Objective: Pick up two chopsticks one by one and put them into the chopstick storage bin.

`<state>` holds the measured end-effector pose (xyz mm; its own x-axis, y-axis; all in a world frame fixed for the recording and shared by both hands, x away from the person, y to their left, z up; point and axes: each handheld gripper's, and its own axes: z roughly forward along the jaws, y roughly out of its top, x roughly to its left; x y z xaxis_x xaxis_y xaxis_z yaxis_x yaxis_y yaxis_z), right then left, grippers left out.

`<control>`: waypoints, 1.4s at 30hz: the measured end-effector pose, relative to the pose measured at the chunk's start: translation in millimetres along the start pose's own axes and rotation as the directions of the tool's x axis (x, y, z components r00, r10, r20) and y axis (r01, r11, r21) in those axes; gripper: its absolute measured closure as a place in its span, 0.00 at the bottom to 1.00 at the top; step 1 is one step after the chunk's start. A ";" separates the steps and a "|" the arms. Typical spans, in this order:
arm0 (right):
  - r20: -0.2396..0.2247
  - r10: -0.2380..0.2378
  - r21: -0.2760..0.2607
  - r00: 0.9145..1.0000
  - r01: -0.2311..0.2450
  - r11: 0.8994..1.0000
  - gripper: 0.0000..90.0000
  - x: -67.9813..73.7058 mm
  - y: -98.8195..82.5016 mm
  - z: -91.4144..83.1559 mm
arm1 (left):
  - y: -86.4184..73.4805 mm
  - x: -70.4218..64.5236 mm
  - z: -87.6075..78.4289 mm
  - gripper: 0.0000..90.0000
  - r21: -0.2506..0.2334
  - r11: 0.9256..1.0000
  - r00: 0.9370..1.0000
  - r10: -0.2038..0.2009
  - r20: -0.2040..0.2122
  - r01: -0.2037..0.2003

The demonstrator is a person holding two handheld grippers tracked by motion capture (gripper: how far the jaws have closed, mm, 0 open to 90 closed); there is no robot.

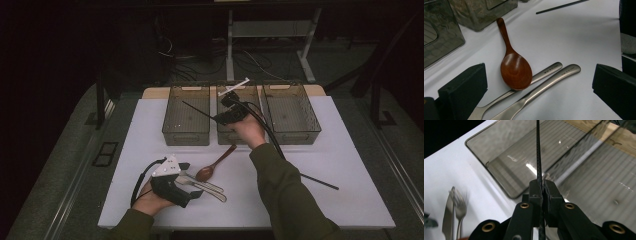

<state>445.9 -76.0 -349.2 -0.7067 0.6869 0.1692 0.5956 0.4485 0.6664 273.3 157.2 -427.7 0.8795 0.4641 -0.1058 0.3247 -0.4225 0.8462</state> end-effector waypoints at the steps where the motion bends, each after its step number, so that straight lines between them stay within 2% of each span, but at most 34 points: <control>1: 0.004 -0.002 0.006 1.000 0.002 1.000 0.95 0.9 2.4 3.5 | 0.1 0.0 -0.3 0.00 0.003 1.000 1.000 0.001 0.000 -0.001; 7: -0.001 0.013 0.020 1.000 -0.012 1.000 0.95 5.9 12.2 21.6 | 0.6 0.5 -0.6 0.00 0.007 1.000 1.000 0.014 0.000 -0.014; 12: -0.006 0.016 0.036 1.000 -0.016 0.999 0.95 12.2 18.2 34.5 | 0.8 0.3 -0.5 0.00 0.005 1.000 1.000 0.010 0.001 -0.010; 14: 0.005 0.017 0.042 1.000 -0.018 0.999 0.95 13.1 20.7 38.5 | 0.8 -0.1 -0.4 0.00 0.004 1.000 1.000 0.003 0.001 -0.003; 19: -0.001 0.037 0.046 0.999 -0.037 0.998 0.95 14.4 24.2 49.3 | 1.2 -0.1 0.2 0.00 -0.002 1.000 1.000 0.009 0.004 -0.009; 22: 0.004 0.031 0.046 0.999 -0.032 0.998 0.94 17.6 25.5 54.2 | 1.5 0.1 0.1 0.00 0.001 1.000 1.000 0.016 0.005 -0.016; 24: 0.005 0.026 0.038 1.000 -0.026 0.999 0.89 18.2 25.9 54.7 | 1.4 0.2 -0.2 0.00 0.002 1.000 1.000 0.017 0.006 -0.017; 27: 0.008 0.026 0.024 1.000 -0.026 0.999 0.83 17.2 25.6 51.6 | 1.2 0.2 -0.4 0.00 0.001 1.000 1.000 0.010 0.005 -0.010; 34: -0.009 -0.007 -0.033 1.000 0.006 0.999 0.58 16.4 22.1 31.2 | 1.1 -0.2 -0.5 0.00 0.003 1.000 1.000 0.011 0.005 -0.011; 36: -0.039 -0.020 -0.049 0.999 0.018 0.999 0.53 15.7 19.0 23.4 | 1.0 -0.2 -0.6 0.00 0.000 1.000 1.000 0.012 0.004 -0.012; 38: -0.044 -0.028 -0.063 0.999 0.026 0.998 0.49 14.4 15.1 15.1 | 0.9 -0.5 -0.9 0.00 -0.002 1.000 1.000 0.010 0.004 -0.010; 42: -0.085 -0.041 -0.061 0.995 0.036 0.997 0.45 9.4 4.9 1.5 | 0.3 -0.7 -0.8 0.00 -0.007 1.000 1.000 0.005 0.000 -0.005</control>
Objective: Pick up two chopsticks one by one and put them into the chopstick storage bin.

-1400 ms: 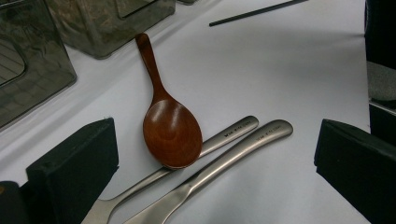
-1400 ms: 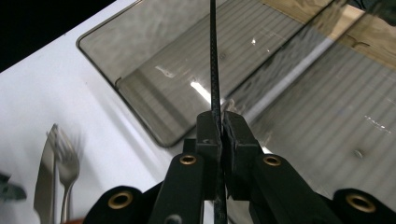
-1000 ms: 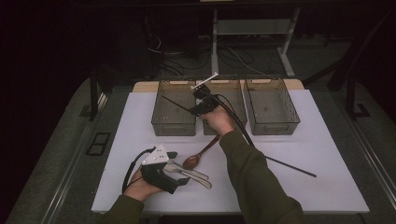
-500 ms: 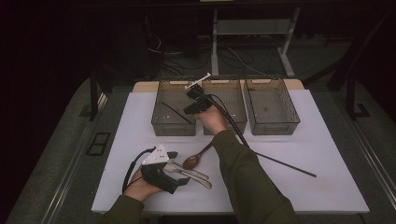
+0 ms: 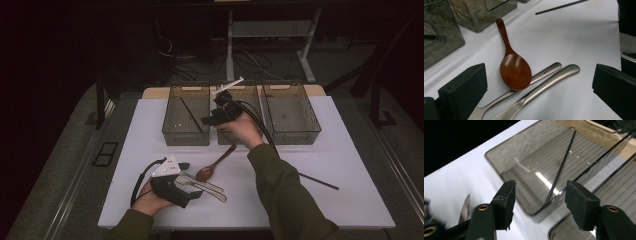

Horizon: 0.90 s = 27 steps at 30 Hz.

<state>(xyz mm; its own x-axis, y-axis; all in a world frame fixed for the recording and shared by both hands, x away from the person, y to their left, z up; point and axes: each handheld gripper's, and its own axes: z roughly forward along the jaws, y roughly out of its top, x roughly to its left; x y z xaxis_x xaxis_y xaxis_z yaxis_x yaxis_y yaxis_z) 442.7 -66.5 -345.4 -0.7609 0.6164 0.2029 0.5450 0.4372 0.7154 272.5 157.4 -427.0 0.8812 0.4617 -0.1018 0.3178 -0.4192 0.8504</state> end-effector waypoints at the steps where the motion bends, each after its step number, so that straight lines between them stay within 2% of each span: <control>1: -0.004 -0.011 -0.004 1.000 0.011 1.000 0.44 -0.2 -2.8 -3.7 | -0.2 -0.2 0.1 0.00 -0.002 1.000 1.000 -0.004 0.001 0.004; 6: -0.011 -0.034 -0.024 0.999 0.034 0.999 0.41 -3.4 -17.1 -23.1 | -0.1 0.0 -0.3 0.00 0.004 1.000 1.000 -0.002 0.001 0.002; 10: -0.029 -0.037 -0.070 0.999 0.034 0.997 0.37 -5.7 -28.5 -39.3 | -0.8 -0.4 -0.2 0.00 0.008 1.000 1.000 -0.007 0.004 0.007; 12: -0.018 -0.044 -0.083 0.999 0.042 0.996 0.35 -5.8 -34.4 -46.7 | -1.0 -0.1 -0.7 0.00 0.012 1.000 1.000 -0.009 0.007 0.009; 18: -0.036 -0.068 -0.109 0.997 0.063 0.992 0.36 -7.6 -54.7 -68.0 | -1.1 0.4 -1.4 0.00 0.006 1.000 1.000 -0.014 0.005 0.014; 27: -0.013 -0.062 -0.148 0.998 0.059 0.987 0.36 -13.5 -93.1 -102.7 | -1.2 1.5 -2.3 0.00 0.011 1.000 1.000 -0.006 -0.002 0.006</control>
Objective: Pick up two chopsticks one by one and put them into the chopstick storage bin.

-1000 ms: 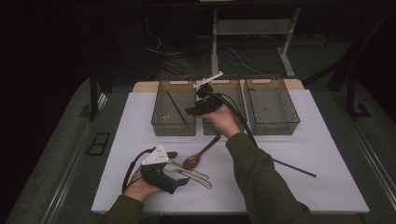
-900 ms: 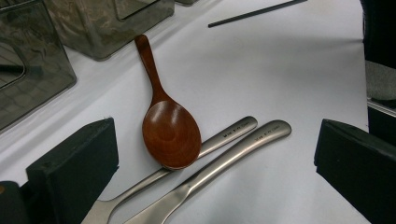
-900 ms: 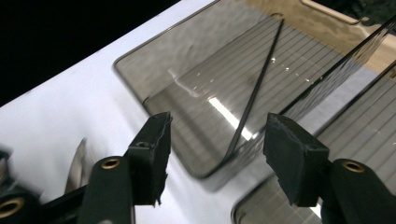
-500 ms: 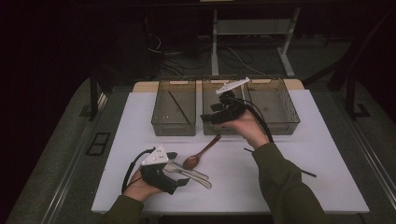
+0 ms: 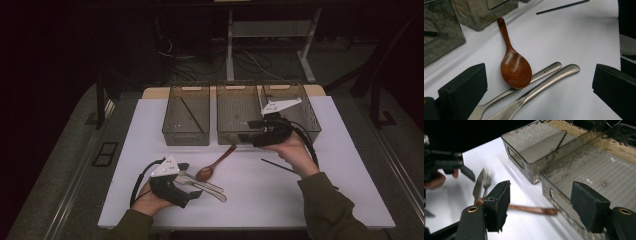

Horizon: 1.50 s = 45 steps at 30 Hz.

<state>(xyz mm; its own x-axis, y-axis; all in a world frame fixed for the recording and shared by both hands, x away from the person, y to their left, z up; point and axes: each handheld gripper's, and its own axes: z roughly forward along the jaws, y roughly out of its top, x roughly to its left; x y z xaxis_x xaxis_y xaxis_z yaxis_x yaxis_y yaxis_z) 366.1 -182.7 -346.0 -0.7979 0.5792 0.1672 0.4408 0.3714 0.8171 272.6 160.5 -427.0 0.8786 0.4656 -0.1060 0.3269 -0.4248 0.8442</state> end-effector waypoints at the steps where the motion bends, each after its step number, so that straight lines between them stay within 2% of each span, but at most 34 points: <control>1: -0.003 0.003 -0.005 1.000 -0.003 1.000 0.36 -0.6 -4.0 -4.2 | 0.1 0.5 -0.2 0.00 0.000 1.000 1.000 0.005 -0.001 -0.005; 7: -0.004 0.005 -0.004 1.000 -0.005 1.000 0.36 -4.6 -26.2 -27.2 | -0.9 0.7 -0.5 0.00 -0.006 1.000 1.000 -0.013 -0.004 0.013; 11: 0.010 0.000 -0.002 1.000 0.000 1.000 0.34 -6.3 -40.3 -40.9 | -0.7 0.5 -0.9 0.00 -0.003 1.000 1.000 0.000 -0.003 0.000; 16: 0.012 0.003 0.023 1.000 -0.004 1.000 0.33 -9.4 -55.5 -52.7 | -0.9 0.6 -0.8 0.00 -0.003 1.000 1.000 -0.002 -0.006 0.002; 22: 0.042 0.002 0.047 0.999 -0.004 0.999 0.33 -14.1 -73.5 -62.7 | -1.4 0.5 -1.4 0.00 0.001 1.000 1.000 -0.008 -0.005 0.008; 30: 0.060 0.012 0.084 0.998 -0.017 0.996 0.43 -23.3 -93.6 -78.5 | -1.3 -0.3 -1.0 0.00 0.006 1.000 1.000 -0.001 -0.004 0.001; 34: 0.039 0.017 0.098 0.999 -0.021 0.995 0.54 -28.7 -102.2 -85.8 | -1.8 0.1 -1.3 0.00 0.007 1.000 1.000 -0.008 -0.005 0.008; 36: 0.028 0.024 0.114 0.999 -0.027 0.993 0.56 -31.1 -106.0 -88.5 | -1.8 0.1 -1.3 0.00 0.008 1.000 1.000 -0.007 -0.005 0.007; 40: 0.017 0.008 0.138 1.000 -0.010 0.990 0.63 -35.1 -113.4 -92.8 | -1.5 -0.4 -0.5 0.00 0.008 1.000 1.000 -0.003 -0.005 0.003; 43: 0.031 -0.001 0.158 1.000 -0.004 0.987 0.65 -36.4 -118.5 -95.7 | -1.9 -0.3 -0.3 0.00 0.009 1.000 1.000 -0.006 -0.005 0.006; 45: 0.053 -0.005 0.152 0.999 -0.003 0.988 0.66 -36.9 -122.4 -97.1 | -2.0 -0.2 -0.6 0.00 0.009 1.000 1.000 -0.008 -0.006 0.009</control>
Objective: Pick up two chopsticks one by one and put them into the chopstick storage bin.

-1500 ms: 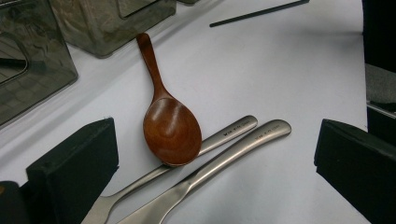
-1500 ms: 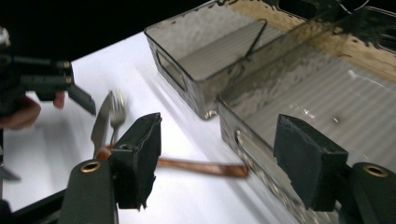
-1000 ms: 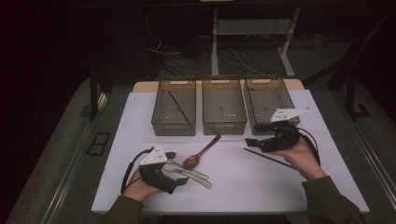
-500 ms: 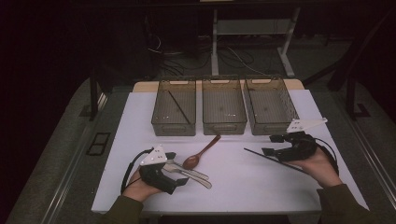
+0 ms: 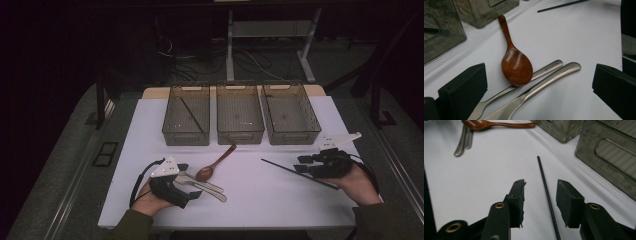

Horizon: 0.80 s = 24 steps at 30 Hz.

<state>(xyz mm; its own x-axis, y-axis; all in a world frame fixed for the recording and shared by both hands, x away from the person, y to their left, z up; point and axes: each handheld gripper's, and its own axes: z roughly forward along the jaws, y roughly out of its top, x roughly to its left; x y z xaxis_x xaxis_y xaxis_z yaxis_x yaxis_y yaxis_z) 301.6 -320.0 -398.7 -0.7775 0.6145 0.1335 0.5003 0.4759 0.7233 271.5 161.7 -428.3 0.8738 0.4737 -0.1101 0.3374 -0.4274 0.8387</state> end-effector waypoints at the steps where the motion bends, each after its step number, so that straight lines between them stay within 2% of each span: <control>1: 0.006 -0.009 0.006 1.000 0.009 1.000 0.68 -0.6 -1.8 -0.2 | 0.0 0.0 -0.2 0.00 -0.001 1.000 1.000 0.000 -0.001 0.000; 8: 0.016 -0.022 0.054 1.000 0.021 0.998 0.73 -2.5 -10.6 0.0 | 0.7 -1.1 0.0 0.00 0.001 1.000 1.000 0.004 0.000 -0.004; 13: 0.021 -0.023 0.108 1.000 0.020 0.994 0.76 -2.9 -15.3 1.5 | 0.0 0.1 0.0 0.00 0.001 1.000 1.000 0.001 0.000 -0.001; 20: 0.041 0.004 0.164 0.999 -0.011 0.986 0.77 -10.6 -28.3 -4.3 | 0.2 -0.2 0.0 0.00 0.004 1.000 1.000 0.005 -0.001 -0.005; 24: 0.051 0.028 0.178 0.998 -0.036 0.983 0.81 -17.7 -37.5 -11.6 | 0.0 0.3 -0.1 0.00 0.007 1.000 1.000 0.005 -0.001 -0.005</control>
<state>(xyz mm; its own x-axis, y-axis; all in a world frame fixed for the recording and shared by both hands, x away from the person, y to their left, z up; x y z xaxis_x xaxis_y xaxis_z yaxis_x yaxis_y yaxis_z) 292.2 -356.0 -420.3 -0.7428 0.6590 0.1187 0.5881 0.5574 0.5861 271.8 161.9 -428.3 0.8749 0.4727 -0.1053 0.3356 -0.4351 0.8355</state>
